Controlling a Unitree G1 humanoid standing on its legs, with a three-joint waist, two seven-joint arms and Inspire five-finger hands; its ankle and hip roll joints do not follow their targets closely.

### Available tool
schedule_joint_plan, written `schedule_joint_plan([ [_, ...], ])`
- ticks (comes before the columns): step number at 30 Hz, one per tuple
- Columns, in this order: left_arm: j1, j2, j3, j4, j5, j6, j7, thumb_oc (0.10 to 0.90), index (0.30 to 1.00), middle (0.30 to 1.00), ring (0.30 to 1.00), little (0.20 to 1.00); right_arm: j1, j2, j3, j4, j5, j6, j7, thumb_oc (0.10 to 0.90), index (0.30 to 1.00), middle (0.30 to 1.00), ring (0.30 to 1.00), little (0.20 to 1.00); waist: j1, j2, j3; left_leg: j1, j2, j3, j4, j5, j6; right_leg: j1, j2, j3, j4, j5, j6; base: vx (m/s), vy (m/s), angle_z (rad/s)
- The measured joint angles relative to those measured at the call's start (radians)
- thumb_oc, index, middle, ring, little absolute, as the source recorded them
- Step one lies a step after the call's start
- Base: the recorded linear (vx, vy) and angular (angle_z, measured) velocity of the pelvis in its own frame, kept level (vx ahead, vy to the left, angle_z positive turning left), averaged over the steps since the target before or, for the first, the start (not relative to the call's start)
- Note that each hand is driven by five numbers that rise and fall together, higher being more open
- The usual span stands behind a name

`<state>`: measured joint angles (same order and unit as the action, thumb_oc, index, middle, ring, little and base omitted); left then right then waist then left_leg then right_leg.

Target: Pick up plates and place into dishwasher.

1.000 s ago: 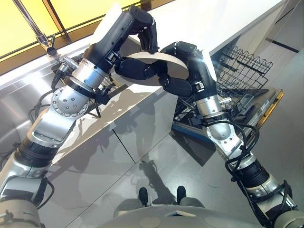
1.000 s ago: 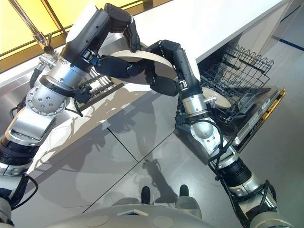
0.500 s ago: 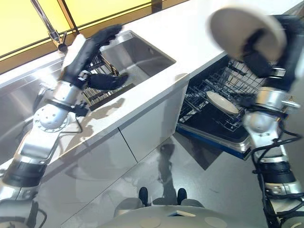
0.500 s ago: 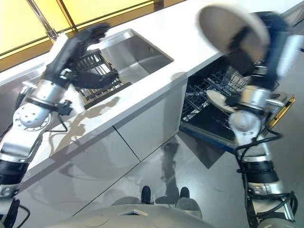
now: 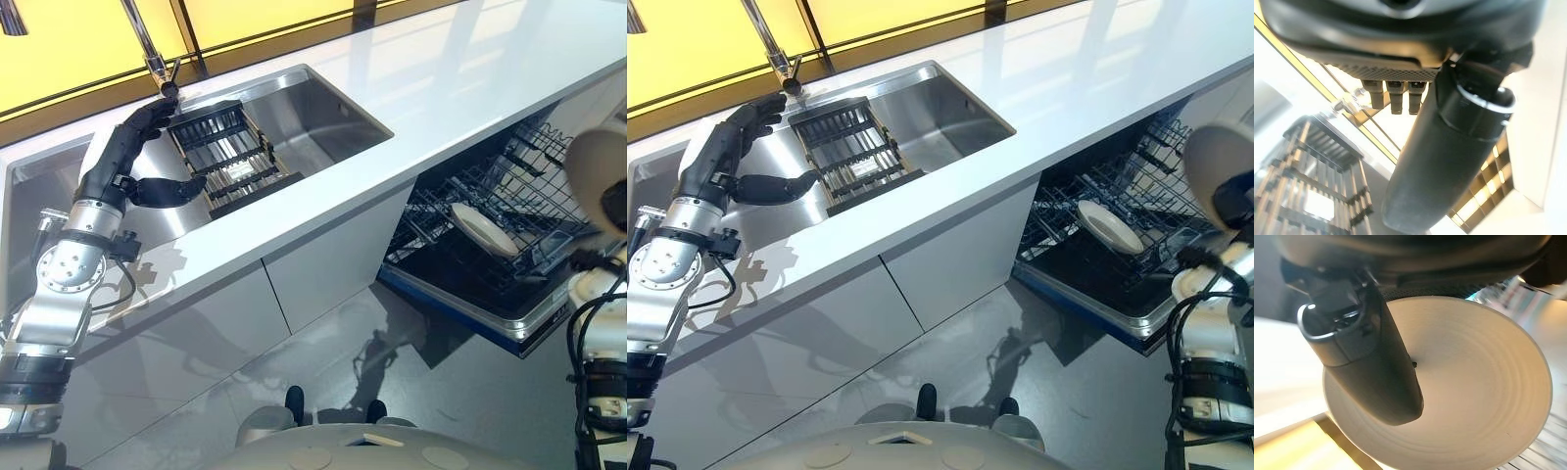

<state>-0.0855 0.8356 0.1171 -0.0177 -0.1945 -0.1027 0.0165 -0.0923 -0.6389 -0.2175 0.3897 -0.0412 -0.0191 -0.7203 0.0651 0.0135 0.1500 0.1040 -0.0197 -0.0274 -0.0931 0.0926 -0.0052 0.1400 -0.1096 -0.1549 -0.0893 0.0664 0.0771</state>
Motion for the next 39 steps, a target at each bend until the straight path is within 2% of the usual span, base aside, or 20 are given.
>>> schedule_joint_plan([
  [4,0.0,0.0,0.0,0.006,0.0,0.018,-0.001,0.8,0.9,0.9,0.9,0.9,0.021,0.032,0.052,0.07,-0.002,0.055,0.079,0.1,0.3,0.3,0.3,0.2,0.005,0.0,0.0,0.001,-0.002,-0.007,0.0,0.003,0.003,0.006,-0.002,-0.008,0.0,-0.001,0.002,0.06,0.007,0.05],
  [7,0.001,0.0,0.0,0.006,0.0,0.021,-0.001,0.8,0.9,0.9,0.9,0.9,0.03,0.035,0.082,0.089,-0.023,0.069,0.099,0.1,0.3,0.3,0.3,0.2,0.006,0.0,0.0,-0.004,0.0,-0.01,-0.001,0.003,-0.001,0.008,-0.002,-0.02,0.0,-0.002,0.001,0.03,0.014,0.09],
  [24,0.08,0.0,0.0,0.007,0.001,0.057,-0.002,0.8,0.9,0.9,0.9,0.9,0.047,0.034,0.122,0.179,-0.062,0.067,0.071,0.1,0.3,0.3,0.3,0.2,0.012,-0.014,-0.008,-0.03,-0.001,-0.035,-0.001,0.019,0.004,0.008,-0.012,-0.062,0.0,-0.004,0.003,0.03,0.013,0.09],
  [33,0.08,0.0,-0.003,0.007,0.0,0.06,-0.004,0.8,0.9,0.9,0.9,0.9,0.044,0.033,0.189,0.232,-0.062,0.096,0.029,0.1,0.3,0.3,0.3,0.2,0.021,-0.007,-0.006,-0.044,-0.001,-0.046,-0.001,0.025,0.005,0.005,-0.013,-0.082,0.0,-0.004,0.003,0.02,0.008,0.06],
  [39,0.08,0.001,-0.009,0.007,0.0,0.06,-0.006,0.8,0.9,0.9,0.9,0.9,-0.01,0.03,0.245,0.243,-0.067,0.102,0.024,0.1,0.3,0.3,0.3,0.2,0.048,0.011,-0.007,-0.051,-0.002,-0.065,0.0,0.034,-0.001,0.008,-0.013,-0.108,0.0,-0.009,0.002,0.03,0.017,0.12],
])
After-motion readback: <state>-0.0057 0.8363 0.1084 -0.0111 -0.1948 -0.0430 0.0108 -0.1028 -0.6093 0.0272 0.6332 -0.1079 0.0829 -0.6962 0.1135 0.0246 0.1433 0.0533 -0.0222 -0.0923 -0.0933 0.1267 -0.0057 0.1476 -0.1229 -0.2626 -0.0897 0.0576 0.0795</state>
